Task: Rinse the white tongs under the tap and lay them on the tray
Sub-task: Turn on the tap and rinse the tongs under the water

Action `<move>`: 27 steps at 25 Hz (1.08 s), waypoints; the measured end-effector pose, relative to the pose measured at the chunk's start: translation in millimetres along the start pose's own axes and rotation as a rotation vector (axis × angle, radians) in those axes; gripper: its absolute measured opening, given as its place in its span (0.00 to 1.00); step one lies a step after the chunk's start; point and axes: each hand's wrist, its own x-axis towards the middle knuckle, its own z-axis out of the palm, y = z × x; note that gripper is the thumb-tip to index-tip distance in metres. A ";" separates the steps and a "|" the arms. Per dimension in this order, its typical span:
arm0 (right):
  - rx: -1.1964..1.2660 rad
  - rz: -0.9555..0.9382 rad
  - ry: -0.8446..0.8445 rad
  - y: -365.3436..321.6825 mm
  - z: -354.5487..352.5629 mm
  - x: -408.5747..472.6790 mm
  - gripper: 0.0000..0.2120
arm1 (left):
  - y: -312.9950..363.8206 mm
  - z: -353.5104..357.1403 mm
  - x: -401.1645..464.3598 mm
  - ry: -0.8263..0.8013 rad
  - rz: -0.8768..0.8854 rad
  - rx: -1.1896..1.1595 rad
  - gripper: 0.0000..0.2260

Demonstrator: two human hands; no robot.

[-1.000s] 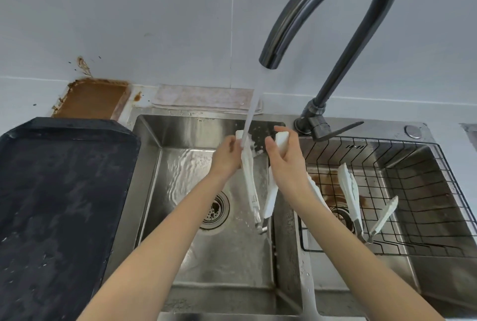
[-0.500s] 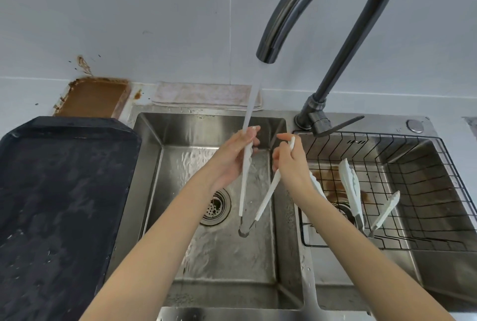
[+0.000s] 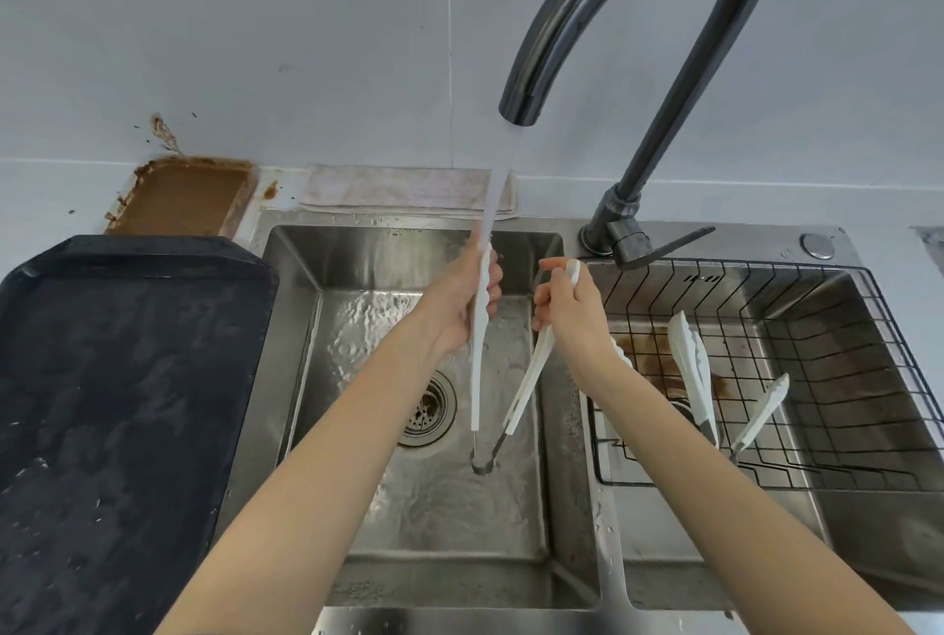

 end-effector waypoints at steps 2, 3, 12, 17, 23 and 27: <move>0.004 0.012 0.013 0.4 -2.6 2.1 0.09 | -1.7 -4.0 2.5 -0.034 0.020 -0.106 0.16; 0.007 0.018 0.017 0.5 -3.4 3.4 0.09 | -2.2 -6.7 3.1 -0.053 0.044 -0.149 0.13; -0.130 -0.041 -0.063 -5.0 14.7 1.0 0.06 | 1.0 -8.1 2.3 0.017 0.081 0.005 0.24; -0.150 -0.082 -0.224 -29.2 30.9 -7.4 0.14 | -2.2 -35.4 4.9 0.111 0.108 -0.016 0.25; -0.234 -0.152 -0.163 -50.2 45.1 4.0 0.17 | -17.2 -66.6 0.3 0.226 0.066 -0.125 0.12; -0.318 -0.251 -0.092 -50.7 45.7 7.0 0.17 | -19.3 -61.3 4.3 0.187 0.047 -0.023 0.07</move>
